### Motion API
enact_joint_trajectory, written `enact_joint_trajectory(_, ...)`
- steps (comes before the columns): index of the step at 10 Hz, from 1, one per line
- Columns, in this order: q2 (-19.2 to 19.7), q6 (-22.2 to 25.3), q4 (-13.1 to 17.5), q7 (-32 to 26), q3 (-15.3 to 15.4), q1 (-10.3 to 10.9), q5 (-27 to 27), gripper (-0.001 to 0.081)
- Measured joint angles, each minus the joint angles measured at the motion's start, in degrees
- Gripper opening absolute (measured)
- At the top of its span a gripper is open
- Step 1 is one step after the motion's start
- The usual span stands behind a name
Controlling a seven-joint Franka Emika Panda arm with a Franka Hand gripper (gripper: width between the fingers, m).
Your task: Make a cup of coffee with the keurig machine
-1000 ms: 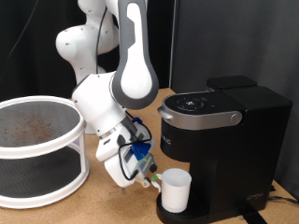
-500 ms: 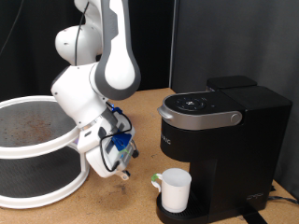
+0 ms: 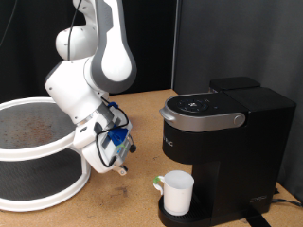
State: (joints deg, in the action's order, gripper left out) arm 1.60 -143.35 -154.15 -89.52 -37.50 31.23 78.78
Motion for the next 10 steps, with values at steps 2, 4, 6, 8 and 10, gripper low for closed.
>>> enact_joint_trajectory(2,-4.8,1.3,-0.4,1.7,-0.1,-0.2,-1.1,0.0807)
enact_joint_trajectory(4,-10.1,0.4,-1.0,7.0,0.2,-0.3,-3.9,0.0807)
enact_joint_trajectory(6,-15.1,-2.0,-1.8,11.9,1.8,-0.7,-8.5,0.0807)
enact_joint_trajectory(8,-19.7,-2.2,-2.6,16.7,3.4,-1.7,-13.3,0.0807)
enact_joint_trajectory(10,-24.2,-0.1,-2.7,20.2,4.3,-2.8,-16.6,0.0807)
